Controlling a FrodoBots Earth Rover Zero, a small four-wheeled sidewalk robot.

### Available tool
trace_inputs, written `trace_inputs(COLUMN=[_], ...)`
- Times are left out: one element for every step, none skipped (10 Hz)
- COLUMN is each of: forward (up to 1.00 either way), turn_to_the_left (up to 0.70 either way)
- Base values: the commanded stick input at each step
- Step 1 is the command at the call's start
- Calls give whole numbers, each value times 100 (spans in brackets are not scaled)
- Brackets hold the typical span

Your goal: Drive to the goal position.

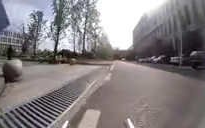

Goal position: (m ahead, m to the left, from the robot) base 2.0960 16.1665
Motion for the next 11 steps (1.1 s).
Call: trace_inputs(forward=[70, 70, 70, 70, 70, 70, 70, 70, 70, 70, 70], turn_to_the_left=[14, 14, 14, 14, 14, 14, 14, 14, 14, 14, 14])
